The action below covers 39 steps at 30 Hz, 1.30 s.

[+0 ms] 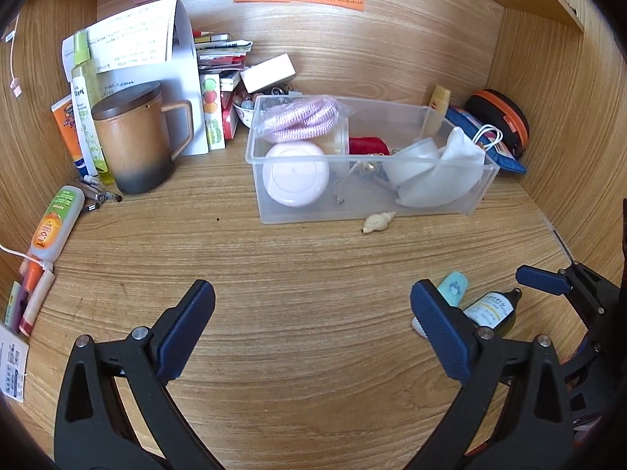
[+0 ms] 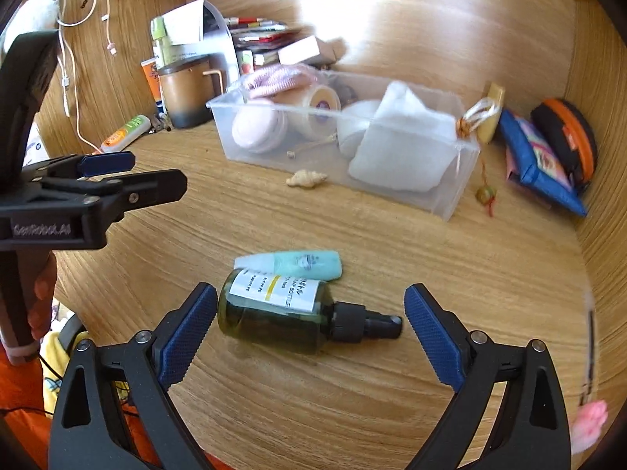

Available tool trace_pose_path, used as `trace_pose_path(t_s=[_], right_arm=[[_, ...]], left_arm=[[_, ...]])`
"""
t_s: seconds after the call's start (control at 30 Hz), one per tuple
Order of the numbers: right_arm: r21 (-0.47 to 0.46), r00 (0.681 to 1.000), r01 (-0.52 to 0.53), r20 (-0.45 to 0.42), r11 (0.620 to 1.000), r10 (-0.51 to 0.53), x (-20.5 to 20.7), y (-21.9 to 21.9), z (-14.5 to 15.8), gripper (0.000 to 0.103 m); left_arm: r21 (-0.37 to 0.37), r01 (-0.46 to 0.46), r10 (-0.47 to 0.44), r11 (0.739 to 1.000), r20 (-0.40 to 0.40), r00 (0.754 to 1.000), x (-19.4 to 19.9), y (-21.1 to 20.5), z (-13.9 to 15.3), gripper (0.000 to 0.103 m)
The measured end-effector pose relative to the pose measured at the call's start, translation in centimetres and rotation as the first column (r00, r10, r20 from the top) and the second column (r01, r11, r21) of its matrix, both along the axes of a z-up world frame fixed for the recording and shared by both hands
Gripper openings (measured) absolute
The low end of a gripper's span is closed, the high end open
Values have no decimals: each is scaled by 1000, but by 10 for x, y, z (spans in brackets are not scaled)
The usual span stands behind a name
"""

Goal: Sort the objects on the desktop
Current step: 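Move the right gripper to the green pump bottle while the left gripper approaches the blue tube, then grasp the green pump bottle with the right gripper while the left gripper grasps the light-blue tube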

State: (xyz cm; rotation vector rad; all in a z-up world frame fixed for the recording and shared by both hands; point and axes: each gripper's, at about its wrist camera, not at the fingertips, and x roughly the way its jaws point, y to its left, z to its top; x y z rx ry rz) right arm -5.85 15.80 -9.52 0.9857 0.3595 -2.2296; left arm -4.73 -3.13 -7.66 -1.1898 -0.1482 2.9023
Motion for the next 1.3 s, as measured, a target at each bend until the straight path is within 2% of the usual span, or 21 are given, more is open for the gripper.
trace_pose_path(t_s=[0.23,0.37,0.4,0.43,0.47,0.53,0.57,0.8,0.87,0.9,1.0,1.3], right_arm=[[9,999,-5,32,1000,4,-1,-3,-15,95],[-37,999,0,48,999,2,-5,-1,-20,93],[-45,999,1,52,999,1,-6,0,-21,88],[-54,998,0,58,999,3,-8,2,-22,76],[-58,998,-5,68,998,9,-9,2,-24,72],[-55,998,-8,60,998,11,-9,3,-23,58],[-53,998,-12,62,999,15,-9,4,-24,56],[-62,999,14,46,998,-12,-13,22,-20,55],[-62,999,31,34,998,-29,-16,29,-17,50],[-61,999,41,31,997,-39,-17,32,-16,45],[-64,997,67,37,996,-65,-26,42,-15,38],[-58,995,75,63,996,-71,-38,51,-22,38]], left_arm=[[-9,18,-18,1000,24,1000,-2,7,-8,101],[-9,32,-32,999,45,998,-4,12,-14,101],[-9,36,-35,999,51,998,-5,13,-16,101],[-10,40,-39,999,58,998,-6,15,-17,101],[-10,43,-43,999,63,997,-7,16,-19,101],[-9,52,-51,999,74,996,-9,19,-22,101],[-8,58,-57,998,78,995,-10,22,-23,101],[-1,125,-124,992,96,988,-18,44,-27,101],[-1,139,-138,990,102,985,-20,51,-28,101],[0,150,-149,989,109,983,-22,54,-29,101],[-21,177,-173,984,125,977,-25,65,-32,101],[-47,202,-193,978,148,970,-38,83,-39,101]])
